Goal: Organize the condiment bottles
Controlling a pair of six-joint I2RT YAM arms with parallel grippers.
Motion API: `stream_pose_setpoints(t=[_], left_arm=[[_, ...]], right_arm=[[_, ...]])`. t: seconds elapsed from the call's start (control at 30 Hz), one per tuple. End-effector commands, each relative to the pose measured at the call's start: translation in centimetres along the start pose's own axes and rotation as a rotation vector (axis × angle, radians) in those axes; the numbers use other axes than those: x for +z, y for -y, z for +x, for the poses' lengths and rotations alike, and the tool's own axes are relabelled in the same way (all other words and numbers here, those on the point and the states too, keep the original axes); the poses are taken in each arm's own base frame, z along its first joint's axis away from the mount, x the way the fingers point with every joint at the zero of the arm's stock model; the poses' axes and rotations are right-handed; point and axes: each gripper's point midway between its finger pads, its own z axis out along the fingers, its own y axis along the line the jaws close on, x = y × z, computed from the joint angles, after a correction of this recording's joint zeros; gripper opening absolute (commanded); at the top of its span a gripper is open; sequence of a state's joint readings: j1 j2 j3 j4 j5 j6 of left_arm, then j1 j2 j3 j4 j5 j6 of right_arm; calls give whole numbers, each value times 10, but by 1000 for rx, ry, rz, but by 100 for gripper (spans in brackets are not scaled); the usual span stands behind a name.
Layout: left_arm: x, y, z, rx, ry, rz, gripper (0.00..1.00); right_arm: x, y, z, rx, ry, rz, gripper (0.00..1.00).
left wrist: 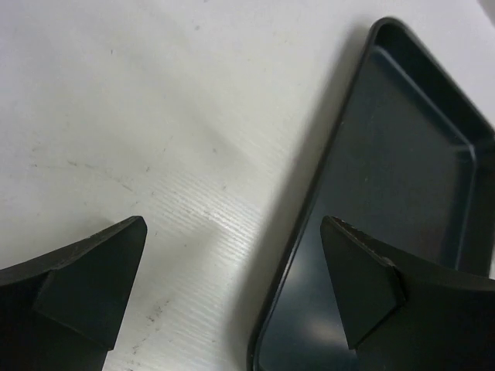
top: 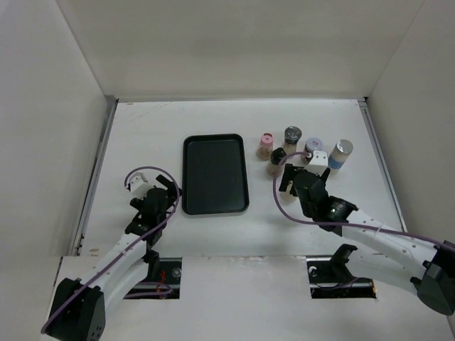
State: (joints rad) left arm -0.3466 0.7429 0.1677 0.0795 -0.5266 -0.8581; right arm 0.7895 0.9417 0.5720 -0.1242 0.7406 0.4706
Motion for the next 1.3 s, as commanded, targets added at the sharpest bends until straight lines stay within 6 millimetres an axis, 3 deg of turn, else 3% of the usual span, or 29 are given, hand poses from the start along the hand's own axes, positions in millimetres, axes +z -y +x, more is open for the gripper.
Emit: stream_pose_setpoints(t=[0.0,0.13,0.47,0.6,0.7,0.8,0.93,1.07,1.17,1.27], left_arm=[[5,11,-1,-70,14,36,100],[4,19,3,-79,11,74,100],[1,24,10,-77,6,96,100],[1,23,10,-80,8,96,100],[2,23,11,-78,2,95,100],[2,23,9,-91,8,99,100],[5,20,10,-91,7,82,100],[4,22,9,-105,7,92,100],[6,18,11,-101,3,78,100],[4,18,9,-108,8,87,100]], right_arm=[[6,3,-7,43,-32,34,92],[15,6,3,62,-77,48,91],[38,-3,14,57,-133,33,69],[40,-6,14,49,-142,35,50],[31,-11,-7,60,-91,27,38],[12,-37,-30,60,-47,-55,37],[1,-97,-59,56,-21,-221,37],[28,-174,-69,9,-10,-360,37],[62,-233,-71,-38,-12,-429,36],[94,-280,-77,-84,4,-450,36]])
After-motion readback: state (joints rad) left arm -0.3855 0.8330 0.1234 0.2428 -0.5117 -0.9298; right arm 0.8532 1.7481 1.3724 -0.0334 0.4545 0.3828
